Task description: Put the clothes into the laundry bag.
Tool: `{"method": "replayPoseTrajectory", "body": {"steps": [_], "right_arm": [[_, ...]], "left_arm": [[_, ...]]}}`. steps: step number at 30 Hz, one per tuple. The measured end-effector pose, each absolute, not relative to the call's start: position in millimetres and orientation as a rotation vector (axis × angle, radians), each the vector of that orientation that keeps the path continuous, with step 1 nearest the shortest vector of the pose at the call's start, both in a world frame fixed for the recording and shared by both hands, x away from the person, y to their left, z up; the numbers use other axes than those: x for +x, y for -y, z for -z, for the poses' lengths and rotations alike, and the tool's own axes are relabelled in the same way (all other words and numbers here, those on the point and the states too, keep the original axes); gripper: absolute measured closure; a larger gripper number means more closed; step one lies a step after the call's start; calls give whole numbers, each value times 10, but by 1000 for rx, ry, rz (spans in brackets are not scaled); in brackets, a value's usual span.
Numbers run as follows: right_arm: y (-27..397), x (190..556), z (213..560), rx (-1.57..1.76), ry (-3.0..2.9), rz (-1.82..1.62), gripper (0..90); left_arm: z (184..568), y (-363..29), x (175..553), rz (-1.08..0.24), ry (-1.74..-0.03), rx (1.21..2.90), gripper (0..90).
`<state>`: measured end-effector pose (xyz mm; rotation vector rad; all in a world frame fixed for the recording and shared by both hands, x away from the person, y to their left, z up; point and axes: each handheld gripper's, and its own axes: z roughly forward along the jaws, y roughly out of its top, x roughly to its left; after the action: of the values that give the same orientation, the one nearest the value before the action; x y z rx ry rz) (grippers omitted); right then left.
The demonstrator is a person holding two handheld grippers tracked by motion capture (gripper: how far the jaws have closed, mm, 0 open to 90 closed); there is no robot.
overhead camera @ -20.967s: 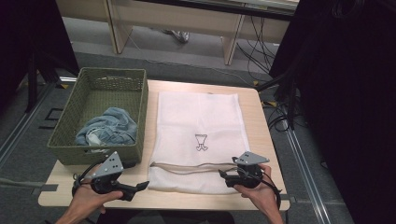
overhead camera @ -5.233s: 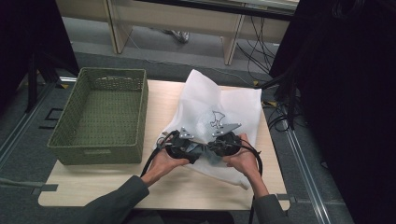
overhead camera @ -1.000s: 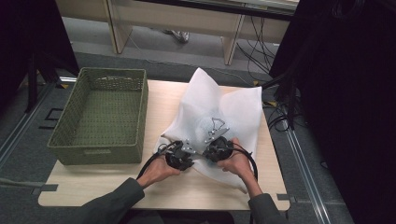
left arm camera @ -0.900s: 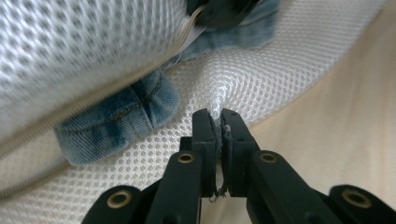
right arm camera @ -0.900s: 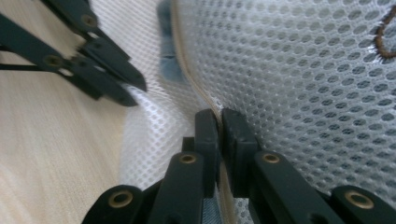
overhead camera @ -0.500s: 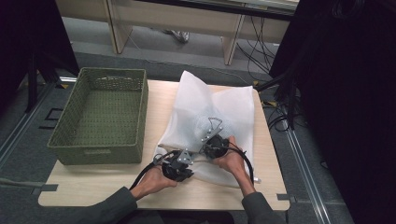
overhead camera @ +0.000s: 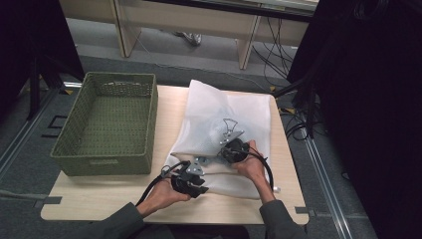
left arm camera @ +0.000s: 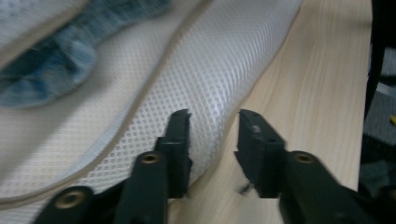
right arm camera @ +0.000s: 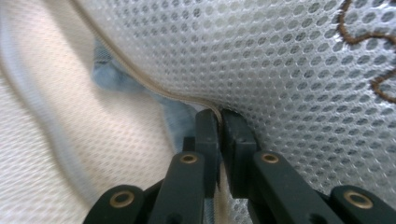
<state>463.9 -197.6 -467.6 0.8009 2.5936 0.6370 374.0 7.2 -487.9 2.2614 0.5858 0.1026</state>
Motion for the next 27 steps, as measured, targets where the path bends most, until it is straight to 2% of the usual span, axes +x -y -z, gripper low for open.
{"method": "replayPoseTrajectory", "body": {"steps": [3,7,13,15,17,21,24,25,27], "right_arm": [[1992,4551,4603,833,-2575,-656,864],[2012,4492,4508,777,-2575,-661,864],[1996,4347,4338,730,-2564,-734,864],[1981,4309,4307,750,-2542,-737,864],[1974,4296,4291,741,-2550,-742,864],[1980,4294,4288,743,-2555,-751,865],[1989,4281,4266,755,-2555,-764,866],[1994,4281,4253,754,-2559,-770,867],[1991,4265,4230,760,-2565,-788,868]], "left_arm": [[4743,-145,3742,-101,-629,2200,576],[4646,-239,3750,-121,-657,2177,593],[4784,-211,3998,-150,-815,2148,578],[4827,-170,4108,-223,-836,2152,599],[4884,-112,4206,-217,-859,2144,594],[4999,29,4326,-266,-921,2144,535],[5055,113,4418,-306,-936,2127,622],[5059,136,4440,-321,-933,2128,698],[5063,192,4497,-363,-950,2139,780]]}}
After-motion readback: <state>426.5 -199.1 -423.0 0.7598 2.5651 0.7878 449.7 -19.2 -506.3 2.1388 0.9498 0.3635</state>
